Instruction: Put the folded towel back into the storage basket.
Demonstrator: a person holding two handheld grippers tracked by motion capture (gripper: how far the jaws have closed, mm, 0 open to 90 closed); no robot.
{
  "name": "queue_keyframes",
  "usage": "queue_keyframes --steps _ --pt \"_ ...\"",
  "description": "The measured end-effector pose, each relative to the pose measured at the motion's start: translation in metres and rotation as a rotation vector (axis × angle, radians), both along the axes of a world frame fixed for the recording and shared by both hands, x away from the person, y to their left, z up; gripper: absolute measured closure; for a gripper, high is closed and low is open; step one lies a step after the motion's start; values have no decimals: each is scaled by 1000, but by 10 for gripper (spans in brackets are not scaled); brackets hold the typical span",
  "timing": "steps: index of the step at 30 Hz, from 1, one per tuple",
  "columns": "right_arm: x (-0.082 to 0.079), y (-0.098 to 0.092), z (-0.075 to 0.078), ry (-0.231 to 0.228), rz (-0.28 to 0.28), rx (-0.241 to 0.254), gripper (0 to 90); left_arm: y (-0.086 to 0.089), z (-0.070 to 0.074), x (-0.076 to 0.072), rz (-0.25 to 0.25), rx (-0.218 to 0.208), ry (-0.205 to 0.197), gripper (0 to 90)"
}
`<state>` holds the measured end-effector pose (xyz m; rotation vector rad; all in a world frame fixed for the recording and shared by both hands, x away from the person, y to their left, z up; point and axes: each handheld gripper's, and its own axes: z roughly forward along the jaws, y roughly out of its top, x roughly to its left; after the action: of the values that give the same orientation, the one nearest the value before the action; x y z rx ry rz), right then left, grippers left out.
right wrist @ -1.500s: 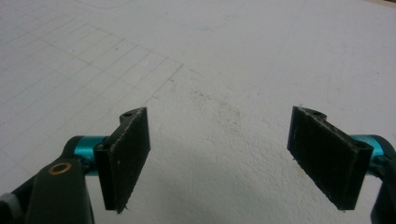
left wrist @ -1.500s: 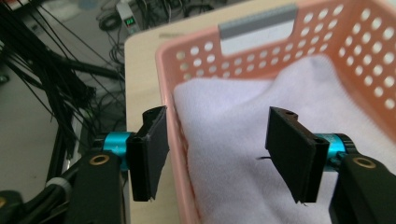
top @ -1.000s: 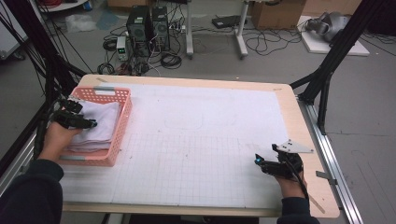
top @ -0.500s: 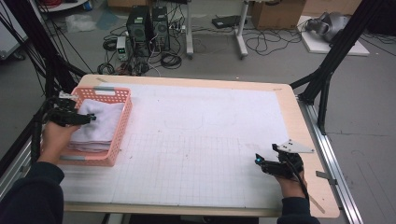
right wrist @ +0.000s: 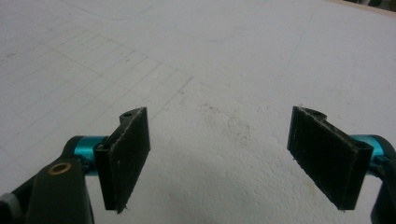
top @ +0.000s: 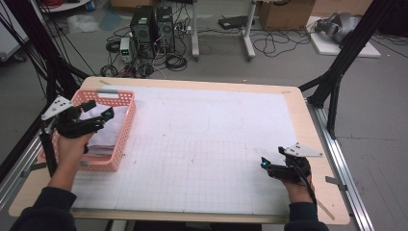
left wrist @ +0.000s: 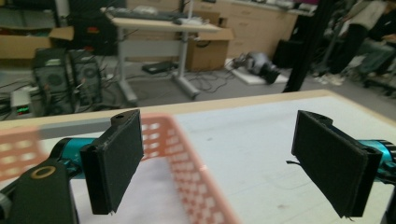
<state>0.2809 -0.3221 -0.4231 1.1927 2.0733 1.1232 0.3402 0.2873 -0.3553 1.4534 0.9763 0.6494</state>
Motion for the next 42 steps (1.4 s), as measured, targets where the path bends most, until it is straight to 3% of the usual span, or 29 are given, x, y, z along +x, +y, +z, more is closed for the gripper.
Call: queue_keyframes --steps 3,11,15,21,25,30,42 --pt "2 2 0 -7 11 3 200 -23 -4 -4 -46 -3 -20 183" --pt "1 2 1 -8 22 8 200 -76 -13 -16 -187 43 -44 191" --pt "1 2 2 -16 20 10 200 -98 -18 -21 -241 64 -30 191" --pt "-4 4 6 -37 7 23 200 -124 -30 -31 -304 47 -7 191" --pt "-5 4 5 -33 1 26 200 -142 -42 -33 -345 57 36 194" --pt "-4 4 5 -38 -2 25 200 -154 -53 -37 -370 104 48 200" --pt "-4 7 4 -33 3 16 200 -156 -70 -40 -378 128 97 204"
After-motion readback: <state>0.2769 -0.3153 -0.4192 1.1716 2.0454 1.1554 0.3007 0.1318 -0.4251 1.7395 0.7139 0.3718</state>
